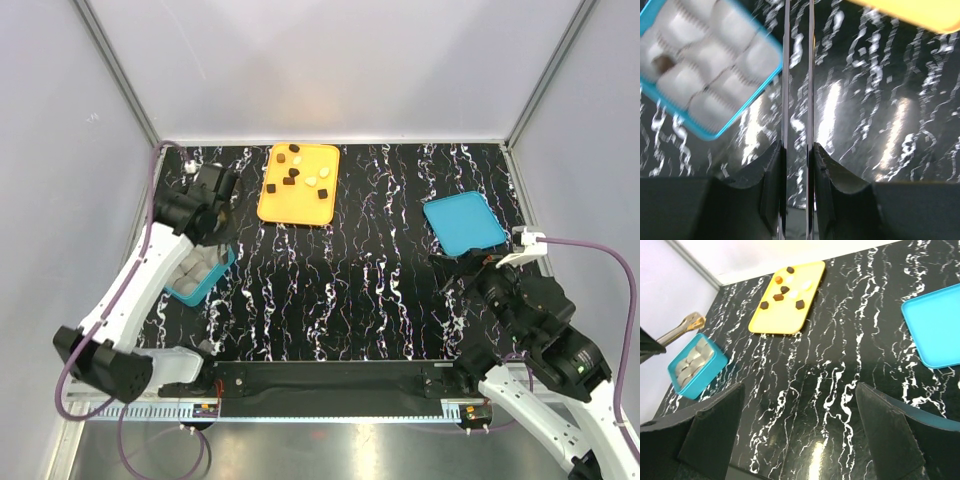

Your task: Pack the chocolate

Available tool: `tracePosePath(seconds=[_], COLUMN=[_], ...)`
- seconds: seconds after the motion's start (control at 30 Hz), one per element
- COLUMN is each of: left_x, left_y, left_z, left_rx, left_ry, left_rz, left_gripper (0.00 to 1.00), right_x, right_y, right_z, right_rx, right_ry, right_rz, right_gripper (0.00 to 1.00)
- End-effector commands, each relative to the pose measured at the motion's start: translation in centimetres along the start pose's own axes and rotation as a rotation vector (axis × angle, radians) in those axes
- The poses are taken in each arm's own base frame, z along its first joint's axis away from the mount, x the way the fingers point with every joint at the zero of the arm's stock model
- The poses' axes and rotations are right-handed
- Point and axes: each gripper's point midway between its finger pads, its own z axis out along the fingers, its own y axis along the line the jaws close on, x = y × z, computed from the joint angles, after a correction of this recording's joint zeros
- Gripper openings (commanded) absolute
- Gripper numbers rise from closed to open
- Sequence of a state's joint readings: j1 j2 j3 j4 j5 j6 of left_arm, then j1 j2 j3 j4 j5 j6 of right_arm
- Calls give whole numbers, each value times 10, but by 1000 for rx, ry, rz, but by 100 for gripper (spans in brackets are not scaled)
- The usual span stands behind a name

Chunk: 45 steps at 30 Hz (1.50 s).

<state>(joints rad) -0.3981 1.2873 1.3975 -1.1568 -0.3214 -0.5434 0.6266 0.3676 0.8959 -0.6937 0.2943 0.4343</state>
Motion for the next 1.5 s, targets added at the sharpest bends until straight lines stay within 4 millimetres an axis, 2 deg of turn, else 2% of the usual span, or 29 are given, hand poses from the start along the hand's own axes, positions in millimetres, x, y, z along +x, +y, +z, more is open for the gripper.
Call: tracePosePath(seconds=[0.0, 0.17, 0.3, 0.5, 0.67, 0.8, 0.93, 1.47], left_x=[21, 46, 64, 72, 80, 91, 98, 98], left_y=[36, 59, 73, 98, 113, 125, 130, 126], left_z=[-11, -22, -25, -36, -31, -16, -10, 6], left_rx=[-82, -89, -121, -240, -316, -364, -369, -365], left_ry=[20, 41, 71, 83, 90, 129, 140, 172], left_rz=[-75, -188, -248, -282, -295, -284, -303, -293], left_gripper=[27, 27, 27, 29, 30, 30, 31, 32], right_x=[-4, -2, -1, -4, -4, -5, -7, -7], right_y=[15, 28, 28, 27, 27, 24, 24, 22], right_z=[-5, -6, -8, -18, -24, -26, -27, -28], right_rx=[-80, -156, -169, -187, -202, -192, -192, -183], right_ry=[-6, 8, 8, -12, -18, -33, -35, -38], right_rz=[10, -6, -19, -37, -36, -39, -41, -48], right_gripper=[99, 100, 100, 100, 100, 100, 100, 100])
